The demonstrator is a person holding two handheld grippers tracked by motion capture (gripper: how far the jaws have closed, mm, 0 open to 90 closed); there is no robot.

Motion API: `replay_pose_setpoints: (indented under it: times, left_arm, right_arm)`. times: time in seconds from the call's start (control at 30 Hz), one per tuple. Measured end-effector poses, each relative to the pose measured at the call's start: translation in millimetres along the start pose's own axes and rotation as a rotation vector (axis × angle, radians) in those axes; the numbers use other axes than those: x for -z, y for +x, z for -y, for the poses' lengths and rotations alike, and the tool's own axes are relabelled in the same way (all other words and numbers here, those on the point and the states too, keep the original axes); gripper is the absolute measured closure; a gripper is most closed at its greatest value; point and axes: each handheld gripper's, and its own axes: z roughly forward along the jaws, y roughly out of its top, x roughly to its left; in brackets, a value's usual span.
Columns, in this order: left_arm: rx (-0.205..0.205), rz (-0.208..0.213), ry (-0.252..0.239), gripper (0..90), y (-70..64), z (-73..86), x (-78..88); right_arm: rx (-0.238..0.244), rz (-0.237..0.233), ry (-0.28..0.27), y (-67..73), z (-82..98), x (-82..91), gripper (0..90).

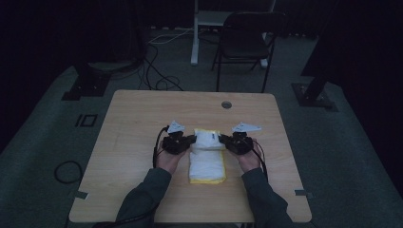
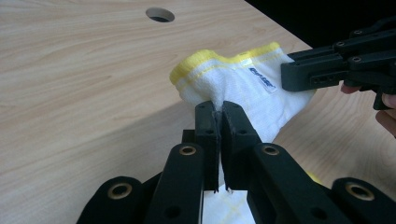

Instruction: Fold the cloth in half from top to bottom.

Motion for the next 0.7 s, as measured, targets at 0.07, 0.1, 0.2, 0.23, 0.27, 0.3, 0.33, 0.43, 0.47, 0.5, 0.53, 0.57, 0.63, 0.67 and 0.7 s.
replay_pose_setpoints:
  times: [0.07,0.1,0.2,0.23,0.27,0.3,0.33,0.43,0.47,0.5,0.53,0.57,0.63,0.67,0.7]
  left_arm:
    - [0.005,0.005,-0.001,86.8,-0.5,2.6,1.1]
    - [0.009,0.007,-0.002,86.8,-0.8,3.9,1.5]
    - [0.012,0.010,-0.002,86.7,-2.6,6.8,2.2]
    - [0.010,0.013,-0.002,86.7,-3.1,7.9,2.7]
    - [0.010,0.015,-0.003,86.7,-3.7,9.0,3.2]
    - [0.012,0.016,-0.003,86.7,-4.3,10.0,3.8]
    - [0.015,0.020,-0.002,86.6,-4.6,11.0,4.3]
    - [0.018,0.025,-0.002,86.6,-6.8,14.7,5.3]
    - [0.018,0.025,-0.002,86.7,-6.8,14.7,5.3]
    - [0.016,0.026,-0.001,86.6,-8.6,16.7,5.7]
    - [0.016,0.026,-0.001,86.6,-8.6,16.7,5.7]
    - [0.016,0.028,0.000,86.6,-9.6,17.6,6.0]
    - [0.013,0.031,0.003,86.5,-11.0,20.8,7.3]
    - [0.013,0.031,0.003,86.5,-11.0,20.8,7.3]
    - [0.019,0.033,0.001,86.5,-11.4,23.7,8.3]
  right_arm:
    - [0.005,-0.003,0.003,2.2,2.1,1.6,84.6]
    - [0.007,-0.004,0.004,3.4,3.3,2.5,84.6]
    - [0.012,-0.008,0.005,6.1,7.9,4.7,84.6]
    - [0.011,-0.009,0.006,6.6,9.1,5.2,84.5]
    - [0.010,-0.010,0.006,6.9,10.4,5.8,84.5]
    - [0.010,-0.010,0.006,6.9,10.4,5.8,84.5]
    - [0.007,-0.014,0.005,7.8,12.9,6.5,84.5]
    - [0.003,-0.019,0.004,9.1,16.3,7.8,84.4]
    - [0.004,-0.020,0.005,9.3,17.4,8.4,84.4]
    - [0.004,-0.021,0.004,9.6,18.5,8.9,84.4]
    - [0.004,-0.021,0.004,9.6,18.5,8.9,84.4]
    - [0.002,-0.021,0.005,9.8,19.4,9.5,84.3]
    - [-0.002,-0.025,0.003,10.6,22.3,11.3,84.2]
    - [-0.002,-0.025,0.003,10.6,22.3,11.3,84.2]
    - [-0.003,-0.028,0.005,12.3,24.4,12.2,84.1]
